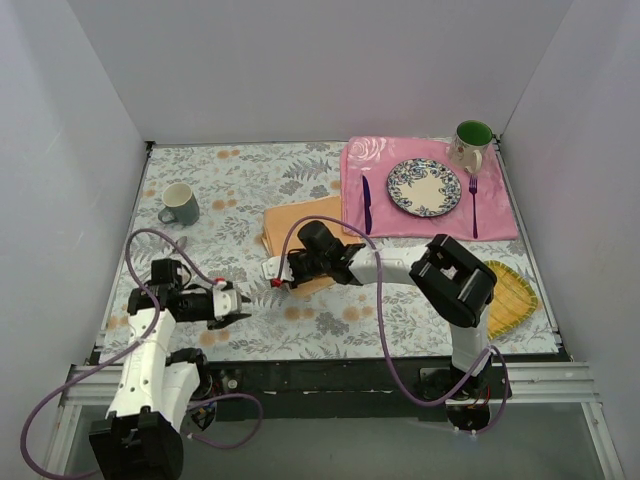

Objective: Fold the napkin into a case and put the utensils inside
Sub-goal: Smooth out the lower triangle-folded napkin at the center of the board.

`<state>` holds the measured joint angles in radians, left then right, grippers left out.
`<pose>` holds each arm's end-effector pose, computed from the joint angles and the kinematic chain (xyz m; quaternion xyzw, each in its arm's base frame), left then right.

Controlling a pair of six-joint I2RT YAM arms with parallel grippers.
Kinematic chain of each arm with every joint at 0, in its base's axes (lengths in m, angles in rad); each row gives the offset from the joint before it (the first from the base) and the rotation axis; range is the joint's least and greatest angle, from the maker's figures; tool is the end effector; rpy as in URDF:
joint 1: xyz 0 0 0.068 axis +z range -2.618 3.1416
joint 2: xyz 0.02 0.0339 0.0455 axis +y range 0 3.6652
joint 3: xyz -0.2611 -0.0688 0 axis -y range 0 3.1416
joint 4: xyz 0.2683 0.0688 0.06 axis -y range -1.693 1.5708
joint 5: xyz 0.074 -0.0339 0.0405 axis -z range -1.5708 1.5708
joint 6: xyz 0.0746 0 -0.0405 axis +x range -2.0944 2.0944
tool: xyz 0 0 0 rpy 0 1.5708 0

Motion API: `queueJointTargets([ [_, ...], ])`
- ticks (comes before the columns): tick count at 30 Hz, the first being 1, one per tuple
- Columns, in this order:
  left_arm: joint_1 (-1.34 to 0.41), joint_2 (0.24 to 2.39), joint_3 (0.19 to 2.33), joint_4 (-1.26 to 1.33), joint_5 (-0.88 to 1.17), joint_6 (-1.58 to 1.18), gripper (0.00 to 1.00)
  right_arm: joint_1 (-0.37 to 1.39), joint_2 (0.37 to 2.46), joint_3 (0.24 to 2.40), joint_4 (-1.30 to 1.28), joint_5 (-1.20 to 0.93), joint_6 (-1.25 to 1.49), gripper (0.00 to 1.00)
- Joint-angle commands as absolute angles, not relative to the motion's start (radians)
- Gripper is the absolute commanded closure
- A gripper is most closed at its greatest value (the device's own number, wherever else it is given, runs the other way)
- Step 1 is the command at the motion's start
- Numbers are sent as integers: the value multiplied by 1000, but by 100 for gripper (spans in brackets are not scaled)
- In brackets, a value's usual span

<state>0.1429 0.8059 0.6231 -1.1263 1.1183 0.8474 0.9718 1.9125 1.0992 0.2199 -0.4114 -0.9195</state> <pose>0.1496 -0.0463 0.2091 0.3549 0.7650 -0.4102 0.3472 0.2310 0.3913 0.1262 -0.7570 0.4281 0.1923 0.4547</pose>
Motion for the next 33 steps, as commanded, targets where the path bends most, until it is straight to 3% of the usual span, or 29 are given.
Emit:
queueJointTargets([
  [1, 137, 726, 452, -1215, 1141, 1229, 63, 945, 1927, 1178, 262, -463, -836, 99],
  [4, 80, 644, 368, -1001, 1112, 1120, 62, 931, 1924, 1196, 259, -495, -793, 99],
  [8, -200, 698, 339, -639, 928, 663, 64, 913, 1921, 1198, 235, -506, -764, 99],
  [12, -359, 726, 273, -305, 772, 364, 76, 894, 1925, 1206, 215, -532, -730, 99],
  [18, -600, 828, 164, 102, 453, 253, 100, 873, 1930, 1226, 195, -557, -675, 99],
  [27, -638, 974, 118, 398, 406, 325, 100, 861, 1936, 1230, 179, -589, -666, 99],
  [33, -647, 1086, 136, 457, 423, 339, 100, 854, 1940, 1246, 176, -607, -638, 99],
])
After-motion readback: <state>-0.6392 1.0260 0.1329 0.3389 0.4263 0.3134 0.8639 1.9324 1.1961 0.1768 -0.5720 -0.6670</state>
